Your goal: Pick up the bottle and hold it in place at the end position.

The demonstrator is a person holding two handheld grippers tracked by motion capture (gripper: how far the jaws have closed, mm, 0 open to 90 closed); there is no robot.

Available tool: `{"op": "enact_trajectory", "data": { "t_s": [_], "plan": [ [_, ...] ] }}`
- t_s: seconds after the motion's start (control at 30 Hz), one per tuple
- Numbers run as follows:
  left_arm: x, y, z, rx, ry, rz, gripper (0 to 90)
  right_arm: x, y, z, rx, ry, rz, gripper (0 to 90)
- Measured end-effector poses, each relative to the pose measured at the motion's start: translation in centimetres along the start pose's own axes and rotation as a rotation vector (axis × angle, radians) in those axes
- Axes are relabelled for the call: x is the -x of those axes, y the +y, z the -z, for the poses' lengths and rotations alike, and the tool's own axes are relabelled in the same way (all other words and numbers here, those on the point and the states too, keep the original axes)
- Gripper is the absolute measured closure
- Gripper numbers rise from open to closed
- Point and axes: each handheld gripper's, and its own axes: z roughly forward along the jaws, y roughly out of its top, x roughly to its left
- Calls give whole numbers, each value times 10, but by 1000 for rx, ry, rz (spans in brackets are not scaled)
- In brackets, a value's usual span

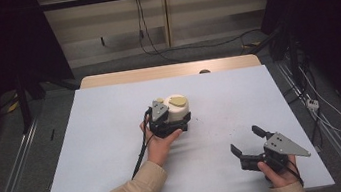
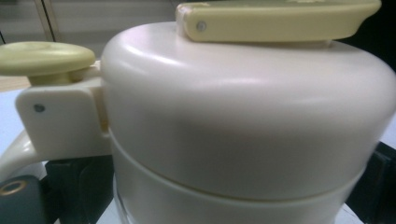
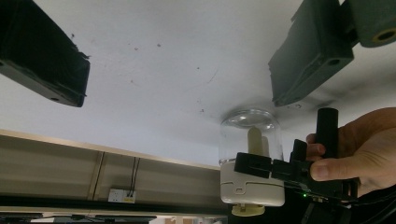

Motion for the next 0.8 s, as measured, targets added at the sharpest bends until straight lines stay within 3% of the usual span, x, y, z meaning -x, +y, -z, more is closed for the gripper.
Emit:
{"op": "enact_trajectory", "data": {
  "t_s": [0.27, 0.8],
  "plan": [
    [-1, 1, -3, -2, 0, -1, 53, 0, 0, -1, 0, 2, 1, 43],
    [5, -1, -7, -1, -14, -45, 53, -1, -1, -1, -2, 7, 3, 42]
  ]
}}
